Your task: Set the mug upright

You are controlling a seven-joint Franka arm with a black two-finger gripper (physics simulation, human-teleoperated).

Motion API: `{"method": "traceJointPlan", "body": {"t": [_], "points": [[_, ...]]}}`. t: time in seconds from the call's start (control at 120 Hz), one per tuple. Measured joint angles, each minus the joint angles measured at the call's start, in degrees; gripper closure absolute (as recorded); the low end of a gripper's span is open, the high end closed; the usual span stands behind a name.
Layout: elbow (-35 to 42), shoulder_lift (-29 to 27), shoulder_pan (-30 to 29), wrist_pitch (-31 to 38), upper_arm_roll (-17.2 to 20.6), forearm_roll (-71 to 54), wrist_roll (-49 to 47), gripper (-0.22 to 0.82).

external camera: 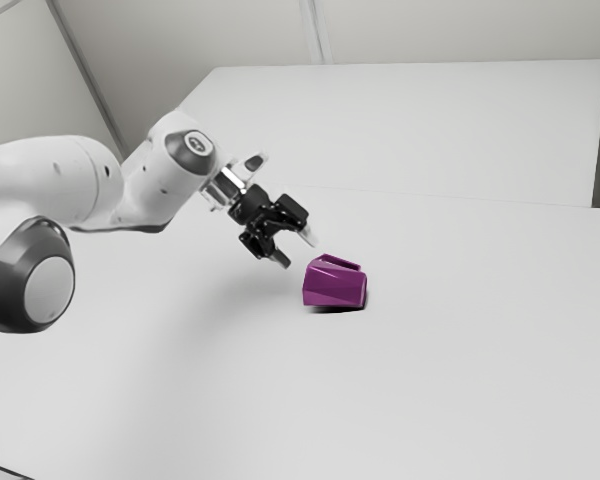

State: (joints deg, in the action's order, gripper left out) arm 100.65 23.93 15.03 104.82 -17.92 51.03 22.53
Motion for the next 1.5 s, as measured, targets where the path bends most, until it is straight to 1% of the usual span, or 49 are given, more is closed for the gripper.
{"method": "traceJointPlan", "body": {"t": [0.242, 0.567, 0.683, 0.733, 0.792, 1.025, 1.175, 1.292, 1.5], "points": [[2.27, 1.01, 1.56, 0.47, -0.09, 3.3, 2.45, 0.03], [2.13, 1.44, 2.97, 2.74, -0.07, 6.49, 4.53, 0.03], [2.19, 1.48, 3.39, 3.21, -0.08, 7.22, 5.02, 0.06], [2.18, 1.42, 3.59, 3.52, -0.07, 7.39, 5.18, 0.09], [2.11, 1.32, 3.75, 3.86, -0.05, 7.53, 5.31, 0.15], [1.81, 1.05, 4.55, 4.6, -0.09, 9.29, 5.68, 0.48], [1.8, 0.8, 5.1, 5.25, -0.01, 9.99, 5.84, 0.64], [1.9, 0.81, 5.1, 5.58, -0.04, 10.12, 5.94, 0.71], [1.89, 0.19, 4.97, 5.86, -0.09, 9.7, 5.99, 0.76]]}}
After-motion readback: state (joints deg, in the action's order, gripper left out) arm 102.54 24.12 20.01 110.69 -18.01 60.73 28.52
